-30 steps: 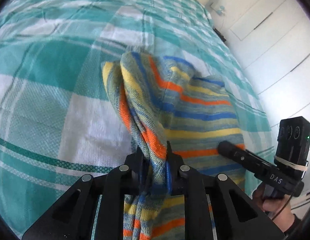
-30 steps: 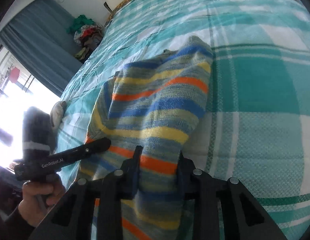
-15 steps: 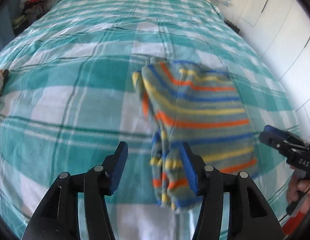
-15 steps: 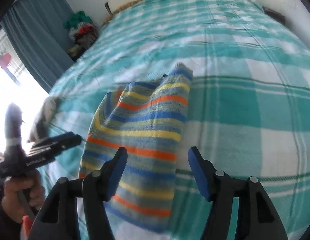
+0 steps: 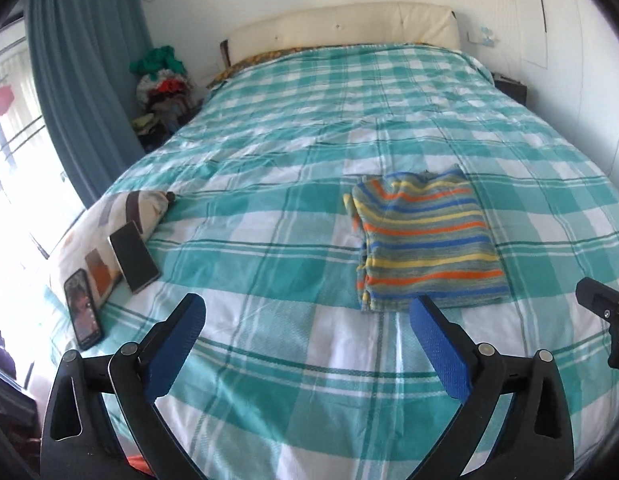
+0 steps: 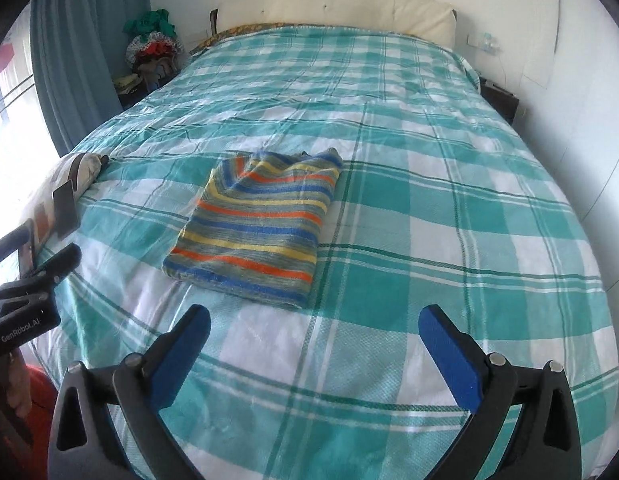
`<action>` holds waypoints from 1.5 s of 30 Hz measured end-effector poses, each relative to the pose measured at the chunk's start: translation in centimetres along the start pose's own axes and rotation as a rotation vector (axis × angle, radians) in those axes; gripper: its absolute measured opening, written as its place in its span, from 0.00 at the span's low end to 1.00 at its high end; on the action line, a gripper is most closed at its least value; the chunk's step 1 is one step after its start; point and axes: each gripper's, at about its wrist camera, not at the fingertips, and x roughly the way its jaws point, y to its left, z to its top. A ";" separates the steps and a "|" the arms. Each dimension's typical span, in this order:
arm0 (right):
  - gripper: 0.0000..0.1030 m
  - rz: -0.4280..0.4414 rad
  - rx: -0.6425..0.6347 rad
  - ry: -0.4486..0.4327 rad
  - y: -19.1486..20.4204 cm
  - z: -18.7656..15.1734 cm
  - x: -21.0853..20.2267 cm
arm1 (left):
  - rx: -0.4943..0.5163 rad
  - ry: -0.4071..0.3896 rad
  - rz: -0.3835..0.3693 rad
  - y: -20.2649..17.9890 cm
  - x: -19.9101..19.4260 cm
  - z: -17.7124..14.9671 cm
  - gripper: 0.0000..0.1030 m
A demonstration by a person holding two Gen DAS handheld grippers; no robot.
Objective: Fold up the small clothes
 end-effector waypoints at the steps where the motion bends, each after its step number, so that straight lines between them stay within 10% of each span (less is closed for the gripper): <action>1: 1.00 0.000 0.002 -0.002 0.0 -0.1 -0.6 | -0.003 0.023 -0.016 0.0 -0.4 -0.3 0.99; 10: 1.00 0.031 -0.018 -0.028 1.9 -1.0 -5.6 | -0.125 0.197 -0.188 1.3 -2.7 -1.6 0.99; 26: 1.00 0.035 -0.104 -0.022 3.7 -4.3 -12.9 | -0.031 0.092 -0.094 1.0 -12.0 -3.8 1.00; 45: 1.00 -0.019 -0.098 -0.056 4.5 -2.2 -12.6 | -0.050 0.102 -0.068 1.0 -10.6 -2.2 0.99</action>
